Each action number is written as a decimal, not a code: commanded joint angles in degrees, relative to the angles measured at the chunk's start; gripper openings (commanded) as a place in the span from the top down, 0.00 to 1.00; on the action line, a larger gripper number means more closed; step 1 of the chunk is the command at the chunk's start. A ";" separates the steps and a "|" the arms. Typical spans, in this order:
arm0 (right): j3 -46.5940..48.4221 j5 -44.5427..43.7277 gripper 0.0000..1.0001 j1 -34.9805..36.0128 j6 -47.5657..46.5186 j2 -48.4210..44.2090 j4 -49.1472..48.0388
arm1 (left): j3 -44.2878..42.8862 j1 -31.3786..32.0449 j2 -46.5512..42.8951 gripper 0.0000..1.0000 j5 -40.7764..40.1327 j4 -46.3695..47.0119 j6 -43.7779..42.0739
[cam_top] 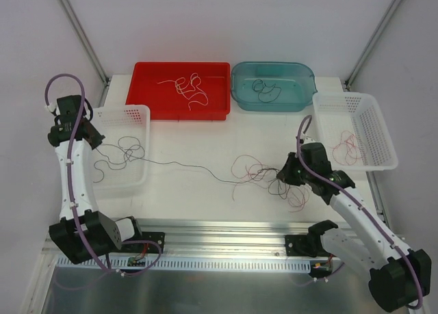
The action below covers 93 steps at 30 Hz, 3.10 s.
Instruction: Untangle the cables
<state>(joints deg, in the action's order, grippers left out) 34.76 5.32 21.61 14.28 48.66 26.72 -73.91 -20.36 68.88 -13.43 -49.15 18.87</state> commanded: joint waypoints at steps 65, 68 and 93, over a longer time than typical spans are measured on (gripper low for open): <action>4.26 -8.05 0.18 15.22 -7.77 9.16 -3.17 | 16.51 71.78 30.70 0.67 5.26 15.48 68.66; 5.66 -7.52 0.18 15.22 -9.80 11.18 -3.08 | 17.65 71.78 30.35 0.82 5.00 15.57 68.93; 12.52 7.86 0.34 15.92 -16.31 35.18 -14.24 | 17.57 71.69 21.91 1.00 -2.30 13.29 60.58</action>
<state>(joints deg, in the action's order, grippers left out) 45.28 11.46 37.17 -0.78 81.82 14.83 -56.34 51.03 93.73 -12.43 -34.81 81.28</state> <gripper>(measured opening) 0.692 0.007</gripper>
